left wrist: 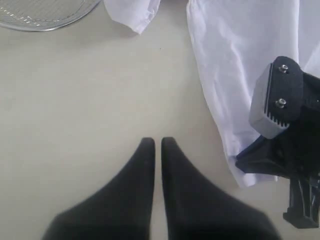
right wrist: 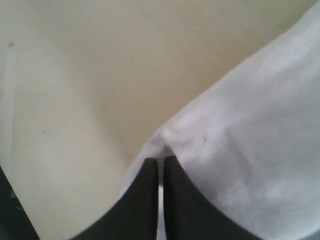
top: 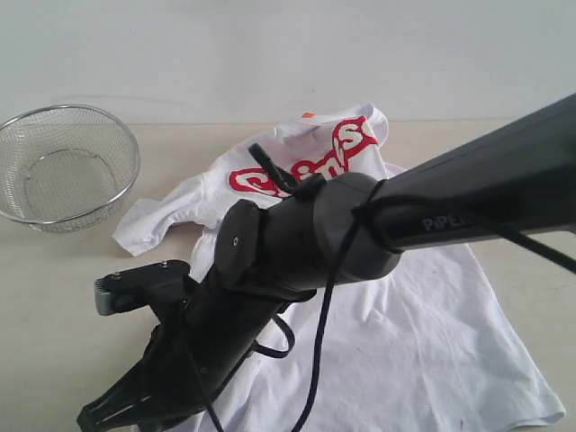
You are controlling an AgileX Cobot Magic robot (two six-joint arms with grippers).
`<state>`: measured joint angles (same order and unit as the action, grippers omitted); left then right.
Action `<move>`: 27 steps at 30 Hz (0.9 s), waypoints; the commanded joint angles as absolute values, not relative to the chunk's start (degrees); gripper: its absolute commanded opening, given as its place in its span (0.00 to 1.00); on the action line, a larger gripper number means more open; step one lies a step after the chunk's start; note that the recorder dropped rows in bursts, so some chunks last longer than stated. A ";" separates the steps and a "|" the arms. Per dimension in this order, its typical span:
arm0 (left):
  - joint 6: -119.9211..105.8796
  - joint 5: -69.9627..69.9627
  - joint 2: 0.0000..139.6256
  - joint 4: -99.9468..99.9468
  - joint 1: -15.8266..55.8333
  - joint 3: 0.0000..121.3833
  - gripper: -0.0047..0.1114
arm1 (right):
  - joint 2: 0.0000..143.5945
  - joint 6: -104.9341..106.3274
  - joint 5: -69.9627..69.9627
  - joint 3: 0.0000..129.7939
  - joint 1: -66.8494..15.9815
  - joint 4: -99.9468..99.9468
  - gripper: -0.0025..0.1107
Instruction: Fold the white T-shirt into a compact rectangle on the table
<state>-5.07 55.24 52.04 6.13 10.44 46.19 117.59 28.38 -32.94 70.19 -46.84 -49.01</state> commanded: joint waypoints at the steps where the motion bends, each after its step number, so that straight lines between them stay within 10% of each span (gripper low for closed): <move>1: -5.22 55.51 51.70 7.78 10.21 46.35 0.08 | 115.08 27.36 -36.34 70.45 -42.94 -46.98 0.02; 27: -41.56 49.60 78.67 46.07 16.15 42.36 0.08 | 94.49 5.46 -51.11 52.94 -15.39 -13.57 0.02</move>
<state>-39.73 51.81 74.62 44.41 13.30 42.69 95.01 7.24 -50.45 55.47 -16.08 -16.80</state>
